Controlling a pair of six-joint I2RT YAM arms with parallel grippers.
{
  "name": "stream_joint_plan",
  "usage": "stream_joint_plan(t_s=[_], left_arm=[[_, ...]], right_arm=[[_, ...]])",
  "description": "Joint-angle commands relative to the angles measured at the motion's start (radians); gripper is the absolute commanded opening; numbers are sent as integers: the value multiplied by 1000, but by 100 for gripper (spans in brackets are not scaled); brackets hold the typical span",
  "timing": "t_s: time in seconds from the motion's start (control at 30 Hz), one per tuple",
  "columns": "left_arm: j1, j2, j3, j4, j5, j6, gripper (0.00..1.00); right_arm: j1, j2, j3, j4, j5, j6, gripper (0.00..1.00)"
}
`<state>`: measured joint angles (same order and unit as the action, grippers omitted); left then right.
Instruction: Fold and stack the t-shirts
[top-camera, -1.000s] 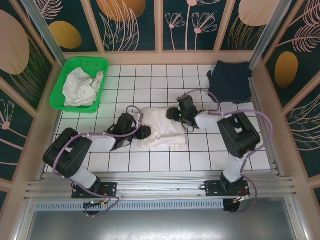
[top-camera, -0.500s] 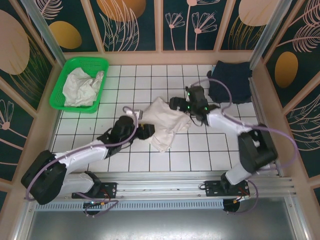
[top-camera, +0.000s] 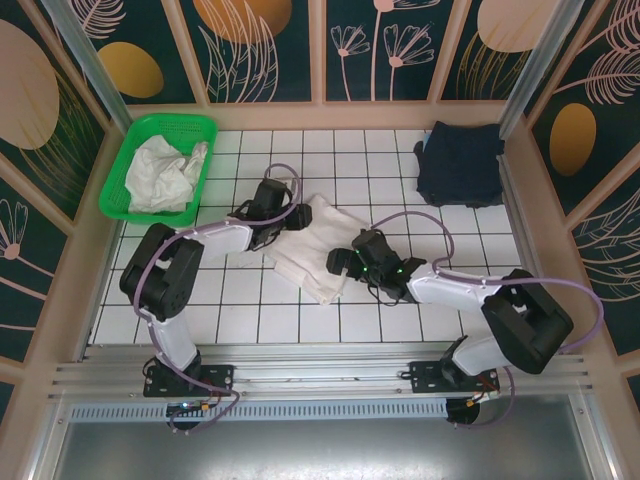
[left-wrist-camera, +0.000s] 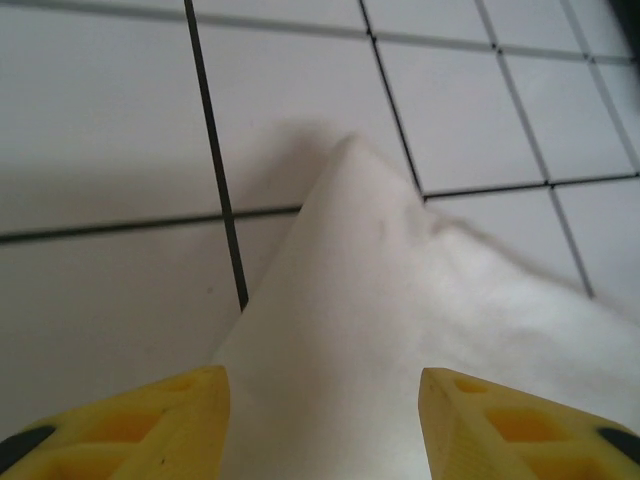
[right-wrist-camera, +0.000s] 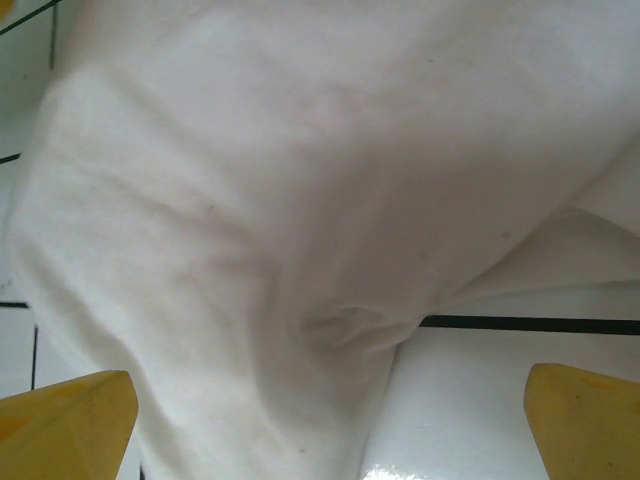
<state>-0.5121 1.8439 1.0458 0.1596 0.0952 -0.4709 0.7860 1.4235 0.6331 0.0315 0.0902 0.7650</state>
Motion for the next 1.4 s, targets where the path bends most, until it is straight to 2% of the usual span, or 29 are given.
stream_joint_plan(t_s=[0.0, 0.17, 0.37, 0.47, 0.6, 0.7, 0.87, 1.0, 1.1, 1.23, 1.37], left_arm=[[3, 26, 18, -13, 37, 20, 53], [3, 20, -28, 20, 72, 0, 51], [2, -30, -163, 121, 167, -64, 47], [2, -84, -235, 144, 173, -91, 47], [2, -191, -331, 180, 179, -112, 51], [3, -213, -368, 173, 164, -113, 52], [3, -177, -380, 202, 174, -129, 51], [3, -157, -354, 187, 182, -122, 50], [3, -169, -357, 181, 164, -120, 50], [3, -178, -357, 170, 153, -118, 50], [3, -184, -348, 157, 149, -114, 50]], right_arm=[[-23, 73, 26, 10, 49, 23, 99], [-88, 194, 101, 47, -33, -27, 99], [-160, 314, 265, 72, -131, -118, 81], [-196, 386, 388, 49, -171, -185, 70], [-212, 441, 548, -76, -139, -271, 66], [-211, 425, 533, -93, -137, -265, 67], [-204, 388, 398, -39, -116, -235, 67], [-213, 416, 390, -93, -80, -268, 67], [-218, 431, 383, -86, -112, -307, 65], [-219, 463, 400, -82, -176, -348, 57], [-218, 482, 421, -77, -214, -365, 44]])
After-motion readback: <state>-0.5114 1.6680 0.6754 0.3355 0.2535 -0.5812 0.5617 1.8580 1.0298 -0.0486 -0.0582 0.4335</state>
